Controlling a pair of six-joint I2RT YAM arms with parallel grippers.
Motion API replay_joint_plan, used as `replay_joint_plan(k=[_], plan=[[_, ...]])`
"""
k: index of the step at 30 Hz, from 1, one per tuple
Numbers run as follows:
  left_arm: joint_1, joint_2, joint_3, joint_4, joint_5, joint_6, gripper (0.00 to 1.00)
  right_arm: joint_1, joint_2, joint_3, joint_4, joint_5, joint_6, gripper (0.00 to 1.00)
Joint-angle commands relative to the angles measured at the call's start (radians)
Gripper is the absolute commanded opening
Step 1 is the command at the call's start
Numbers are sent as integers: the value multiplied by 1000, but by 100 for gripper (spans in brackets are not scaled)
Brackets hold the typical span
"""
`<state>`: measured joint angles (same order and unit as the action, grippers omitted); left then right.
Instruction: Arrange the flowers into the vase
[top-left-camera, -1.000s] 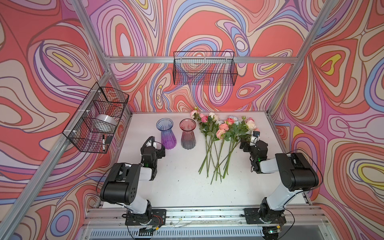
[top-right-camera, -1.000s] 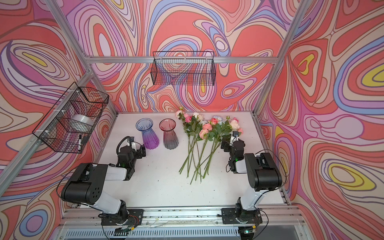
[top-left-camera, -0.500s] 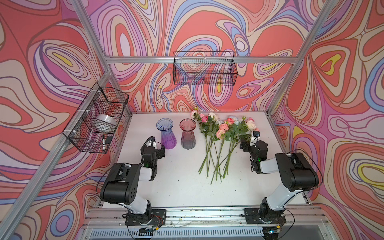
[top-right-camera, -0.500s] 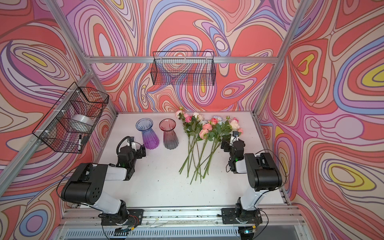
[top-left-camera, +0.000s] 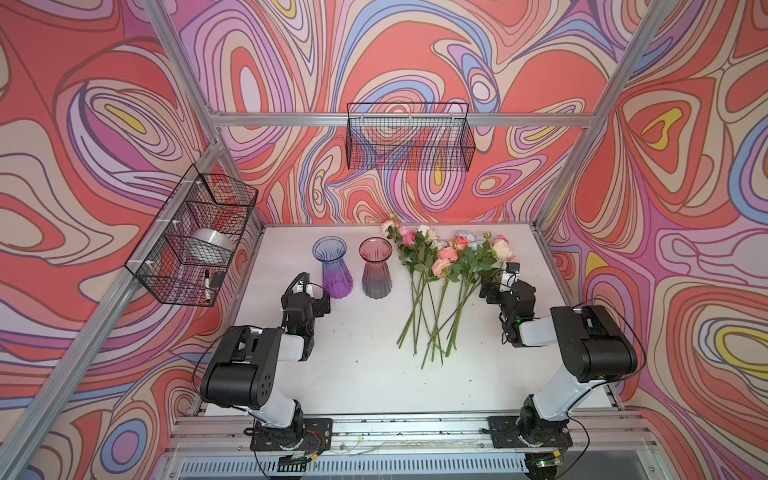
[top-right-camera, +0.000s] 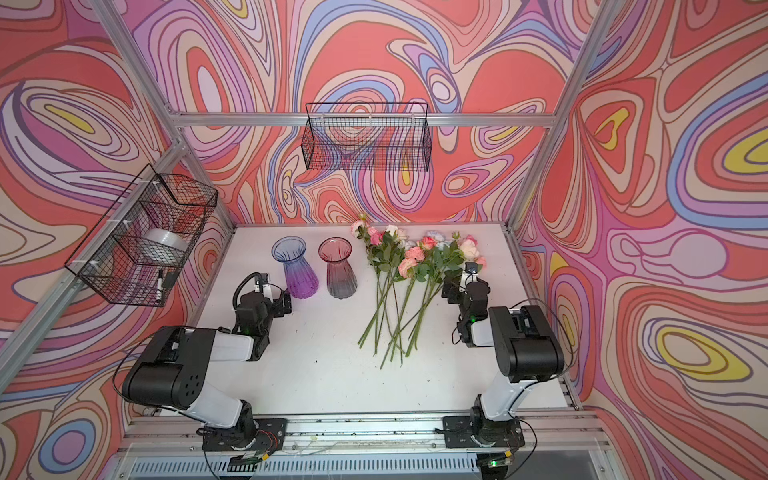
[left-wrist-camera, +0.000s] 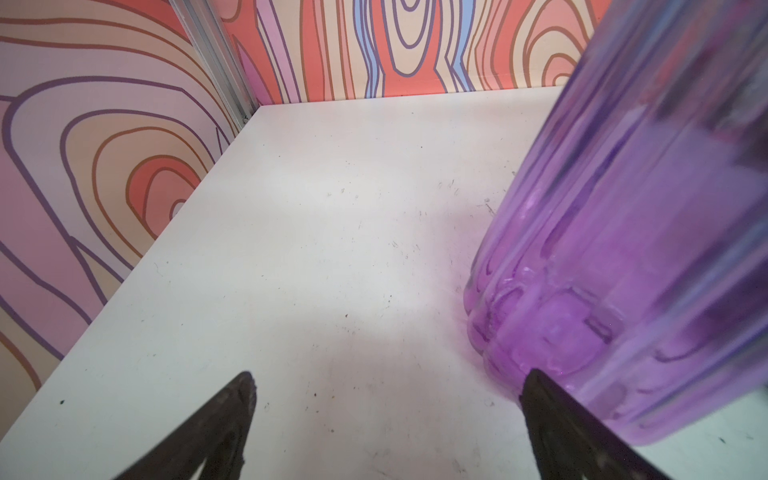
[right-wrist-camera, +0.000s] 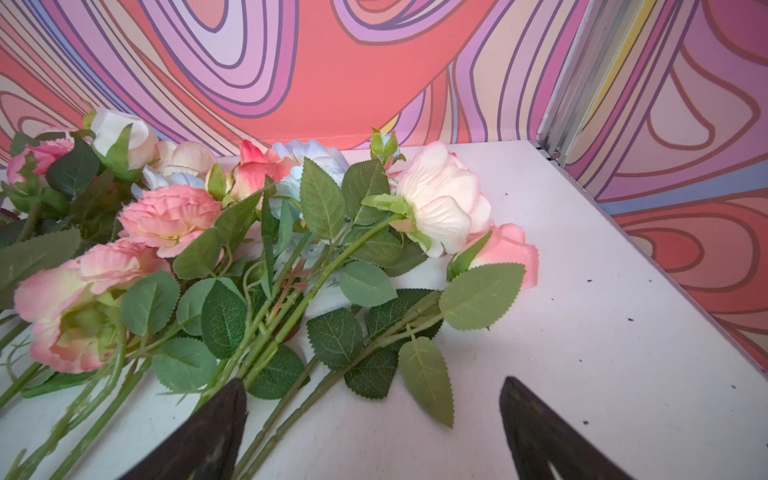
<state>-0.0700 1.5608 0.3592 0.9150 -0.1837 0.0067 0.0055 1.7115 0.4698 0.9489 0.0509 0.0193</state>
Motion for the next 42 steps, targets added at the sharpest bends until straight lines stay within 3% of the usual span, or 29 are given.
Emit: replay_joint_plan(k=[1,15,17,21,24,27,30,32,34,36,37,38,39,40,42], plan=[[7,-14,8,3,4,-2,100,-6,0,4,-3,-8,1,98],[7,-15,8,3,0,-6,100,-7,-1,2,0,-4,1,98],[7,-22,2,13,-64,-22,100,-6,-11,-5,9,21,3,98],[-3,-130,-48,21,-74,-12,100,-6,-117,78,-218,97,31,99],[-8,-335,-35,-210,-122,-39,100,-6,-193,204,-491,114,31,98],[-9,-549,15,-482,-101,-62,100,-2,-247,352,-770,160,70,99],[-8,-755,70,-707,-52,-93,100,-1,-283,510,-1051,206,243,99],[-8,-860,107,-810,-58,-132,100,-1,-291,622,-1219,152,321,98],[-9,-945,178,-928,-121,-223,100,-1,-297,673,-1290,95,437,99],[-7,-993,268,-1123,-267,-473,100,-4,-296,702,-1375,93,594,98],[-7,-1005,326,-1285,-348,-667,100,-8,-298,704,-1366,23,588,92],[-7,-1016,365,-1411,-388,-784,100,-7,-302,704,-1342,-46,581,75],[-7,-1033,394,-1479,-379,-807,100,-6,-301,707,-1323,-123,596,57],[-7,-1054,403,-1480,-321,-731,100,-4,-293,724,-1323,-190,621,46],[-7,-1105,385,-1417,-214,-606,100,30,-251,800,-1392,-240,647,36]])
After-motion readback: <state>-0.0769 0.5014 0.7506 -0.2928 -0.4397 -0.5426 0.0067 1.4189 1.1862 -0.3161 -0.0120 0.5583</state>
